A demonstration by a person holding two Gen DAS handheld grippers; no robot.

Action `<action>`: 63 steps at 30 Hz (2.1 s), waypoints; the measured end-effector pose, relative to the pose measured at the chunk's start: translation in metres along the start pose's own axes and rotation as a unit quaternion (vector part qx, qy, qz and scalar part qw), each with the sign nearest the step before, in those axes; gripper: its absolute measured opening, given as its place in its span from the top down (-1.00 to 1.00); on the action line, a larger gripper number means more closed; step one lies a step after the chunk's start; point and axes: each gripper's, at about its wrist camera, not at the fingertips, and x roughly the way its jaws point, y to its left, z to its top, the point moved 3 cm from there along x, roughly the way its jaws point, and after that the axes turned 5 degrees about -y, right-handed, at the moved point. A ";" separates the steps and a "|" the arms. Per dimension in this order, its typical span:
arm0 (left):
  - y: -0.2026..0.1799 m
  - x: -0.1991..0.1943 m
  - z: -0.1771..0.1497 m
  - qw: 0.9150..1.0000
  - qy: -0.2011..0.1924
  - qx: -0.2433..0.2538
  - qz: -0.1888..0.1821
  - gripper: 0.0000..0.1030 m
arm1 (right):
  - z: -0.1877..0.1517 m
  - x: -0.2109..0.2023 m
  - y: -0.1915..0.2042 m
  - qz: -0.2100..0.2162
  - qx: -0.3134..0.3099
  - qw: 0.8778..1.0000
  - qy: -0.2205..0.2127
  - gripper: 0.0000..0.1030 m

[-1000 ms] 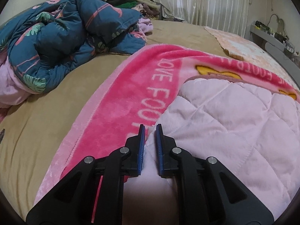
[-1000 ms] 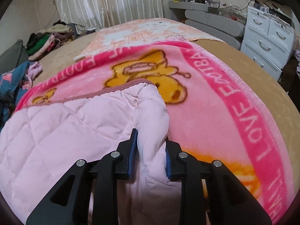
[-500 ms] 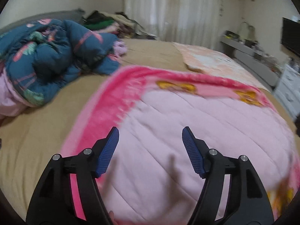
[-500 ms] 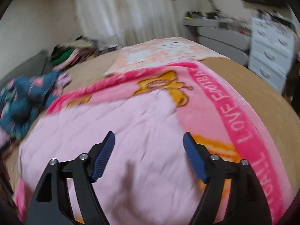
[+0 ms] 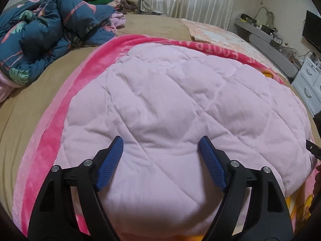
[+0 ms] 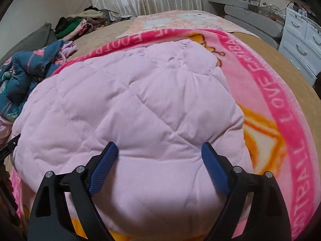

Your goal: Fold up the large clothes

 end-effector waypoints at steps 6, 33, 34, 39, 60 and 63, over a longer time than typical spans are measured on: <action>0.000 -0.011 -0.001 1.000 -0.004 -0.002 0.000 -0.39 | 0.001 -0.001 -0.005 -0.006 0.007 1.000 0.008 -0.72; 0.022 -0.136 -0.027 0.999 -0.034 -0.037 -0.005 -0.82 | -0.053 -0.178 -0.013 0.027 0.065 0.987 -0.142 -0.92; 0.024 -0.140 -0.029 0.999 -0.034 -0.039 -0.004 -0.82 | -0.057 -0.182 -0.014 0.025 0.066 0.987 -0.145 -0.92; 0.030 -0.145 -0.043 0.999 -0.028 -0.037 0.008 -0.82 | -0.074 -0.188 -0.017 0.023 0.077 0.987 -0.140 -0.92; 0.044 -0.080 -0.080 0.989 0.055 -0.134 -0.021 -0.82 | -0.107 -0.114 -0.043 0.003 0.180 0.982 -0.049 -0.92; 0.045 -0.067 -0.074 0.983 0.066 -0.166 -0.050 -0.82 | -0.103 -0.103 -0.045 0.016 0.205 0.977 -0.047 -0.92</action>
